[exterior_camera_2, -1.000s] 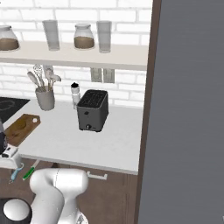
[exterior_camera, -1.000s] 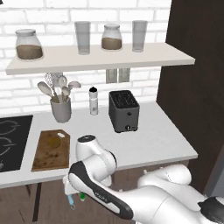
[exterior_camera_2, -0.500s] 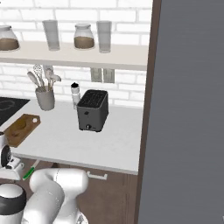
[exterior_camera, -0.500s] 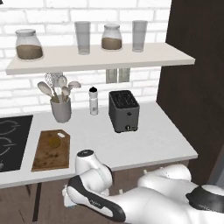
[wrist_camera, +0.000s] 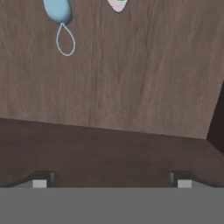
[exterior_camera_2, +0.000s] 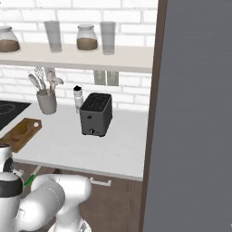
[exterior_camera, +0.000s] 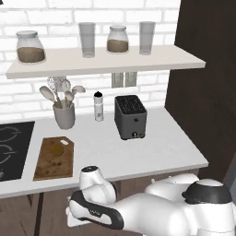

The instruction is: Place the appropriate cutting tool for cutting the avocado skin on the cutting board.

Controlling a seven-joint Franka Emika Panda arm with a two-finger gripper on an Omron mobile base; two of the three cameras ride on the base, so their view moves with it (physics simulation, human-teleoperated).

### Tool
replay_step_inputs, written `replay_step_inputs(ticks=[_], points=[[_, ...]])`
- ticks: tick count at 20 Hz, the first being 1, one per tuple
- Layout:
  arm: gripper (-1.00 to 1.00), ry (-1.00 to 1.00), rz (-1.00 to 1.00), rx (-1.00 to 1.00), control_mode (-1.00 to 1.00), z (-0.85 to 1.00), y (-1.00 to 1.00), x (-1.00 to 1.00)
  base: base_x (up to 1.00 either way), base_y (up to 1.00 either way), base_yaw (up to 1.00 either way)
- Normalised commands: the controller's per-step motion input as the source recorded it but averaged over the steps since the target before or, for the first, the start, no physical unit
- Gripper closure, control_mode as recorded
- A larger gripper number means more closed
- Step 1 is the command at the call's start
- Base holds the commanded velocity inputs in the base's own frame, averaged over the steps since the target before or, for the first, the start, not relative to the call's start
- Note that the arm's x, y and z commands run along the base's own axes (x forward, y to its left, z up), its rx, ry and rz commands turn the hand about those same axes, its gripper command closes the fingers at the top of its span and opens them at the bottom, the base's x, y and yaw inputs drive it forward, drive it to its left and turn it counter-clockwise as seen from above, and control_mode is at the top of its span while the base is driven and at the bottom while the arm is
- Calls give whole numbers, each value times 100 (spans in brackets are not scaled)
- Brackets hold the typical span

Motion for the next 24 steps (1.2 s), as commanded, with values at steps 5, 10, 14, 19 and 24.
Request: replay_step_inputs(ticks=[5, 10, 14, 19, 24], points=[[-100, 10, 0, 0, -100, -1, 5, -79, 0, 0, 0], [-100, 17, -2, 0, -100, 0, 2, -99, 0, 0, 0], [-100, 5, -3, 0, -100, 14, 0, -34, 0, 0, 0], [-100, -1, 0, -4, -100, 38, 3, 80, 0, 0, 0], [-100, -12, 2, -6, -100, 0, 6, 31, 0, 0, 0]])
